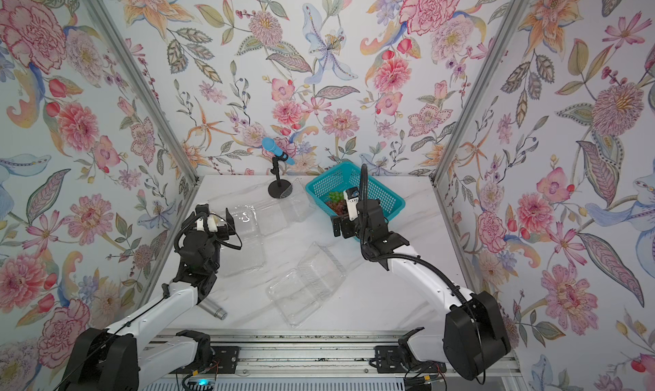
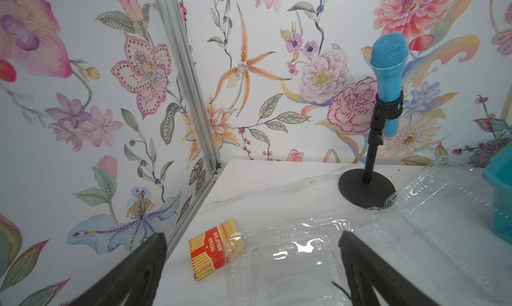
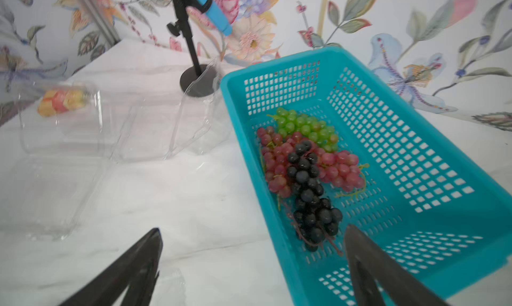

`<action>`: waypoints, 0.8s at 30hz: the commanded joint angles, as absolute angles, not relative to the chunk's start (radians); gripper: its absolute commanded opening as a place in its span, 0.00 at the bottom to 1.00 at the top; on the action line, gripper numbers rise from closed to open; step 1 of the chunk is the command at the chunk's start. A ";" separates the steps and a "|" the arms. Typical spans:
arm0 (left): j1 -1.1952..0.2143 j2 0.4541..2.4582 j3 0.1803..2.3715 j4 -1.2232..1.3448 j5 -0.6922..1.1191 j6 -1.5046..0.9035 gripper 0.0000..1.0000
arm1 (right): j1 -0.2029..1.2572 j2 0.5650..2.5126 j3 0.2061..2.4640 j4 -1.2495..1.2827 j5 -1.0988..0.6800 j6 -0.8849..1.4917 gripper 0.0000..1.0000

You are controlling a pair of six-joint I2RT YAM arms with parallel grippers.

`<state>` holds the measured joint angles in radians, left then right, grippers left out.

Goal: Pack grapes into containers
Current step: Move the packing box to the center of the board.

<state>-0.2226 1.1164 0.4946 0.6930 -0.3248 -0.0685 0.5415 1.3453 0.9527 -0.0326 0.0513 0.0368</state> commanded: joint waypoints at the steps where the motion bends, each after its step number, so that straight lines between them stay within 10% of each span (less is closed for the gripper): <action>1: -0.247 1.125 0.550 0.669 -0.180 -0.059 1.00 | 0.595 1.398 0.974 -0.141 0.051 -0.082 1.00; 24: -0.388 1.186 0.752 0.253 -0.093 -0.229 1.00 | 0.758 1.751 1.162 -0.276 0.212 -0.086 0.63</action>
